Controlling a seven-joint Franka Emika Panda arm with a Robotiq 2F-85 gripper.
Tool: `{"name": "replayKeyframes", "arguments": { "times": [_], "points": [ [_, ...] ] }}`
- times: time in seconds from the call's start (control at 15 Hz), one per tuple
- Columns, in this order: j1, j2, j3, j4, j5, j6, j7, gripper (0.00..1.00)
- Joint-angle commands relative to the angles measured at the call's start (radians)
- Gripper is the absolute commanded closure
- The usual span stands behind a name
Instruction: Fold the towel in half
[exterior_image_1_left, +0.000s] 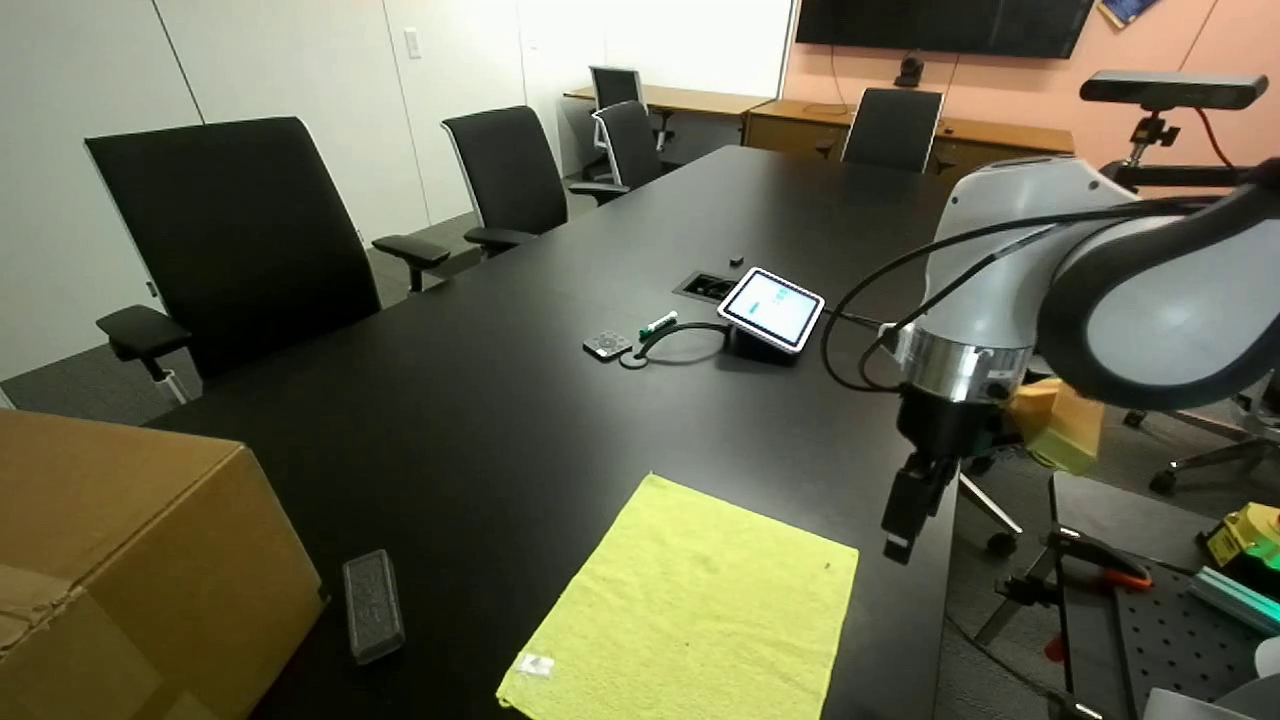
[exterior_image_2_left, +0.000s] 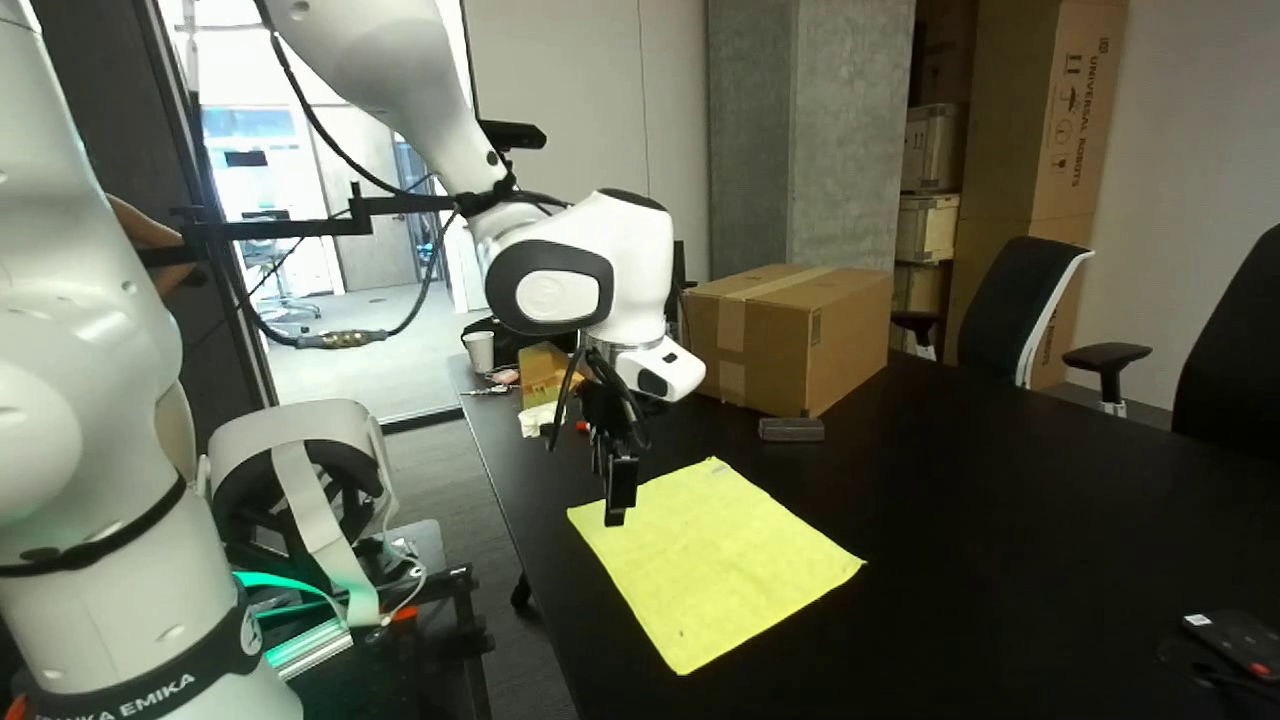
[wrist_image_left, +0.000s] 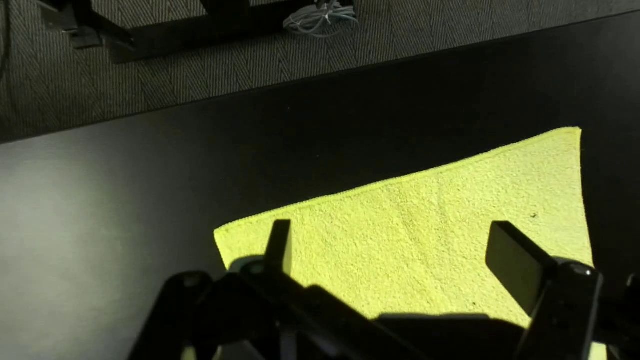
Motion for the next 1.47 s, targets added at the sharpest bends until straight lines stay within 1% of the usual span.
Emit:
{"name": "replayKeyframes", "arguments": {
  "times": [0.0,0.13,0.2,0.27,0.4,0.53,0.8,0.87,1.07,1.13,1.2,1.4],
  "points": [
    [0.005,0.167,0.034,0.075,0.108,0.094,0.013,0.0],
    [-0.002,0.235,0.05,0.094,0.133,0.145,0.044,0.0],
    [-0.014,0.256,0.053,0.107,0.149,0.152,0.037,0.0],
    [-0.015,0.29,0.05,0.117,0.139,0.185,0.061,0.0],
    [-0.028,0.328,0.048,0.13,0.137,0.21,0.074,0.0],
    [-0.048,0.357,0.049,0.137,0.133,0.227,0.069,0.0],
    [-0.069,0.412,0.033,0.147,0.091,0.269,0.06,0.0],
    [-0.088,0.415,0.046,0.149,0.094,0.266,0.034,0.0],
    [-0.085,0.458,0.041,0.156,0.057,0.303,0.03,0.0],
    [-0.102,0.461,0.059,0.152,0.062,0.311,0.012,0.0],
    [-0.103,0.476,0.06,0.152,0.055,0.327,0.01,0.0],
    [-0.098,0.513,0.045,0.148,0.026,0.366,0.015,0.0]
  ]
}}
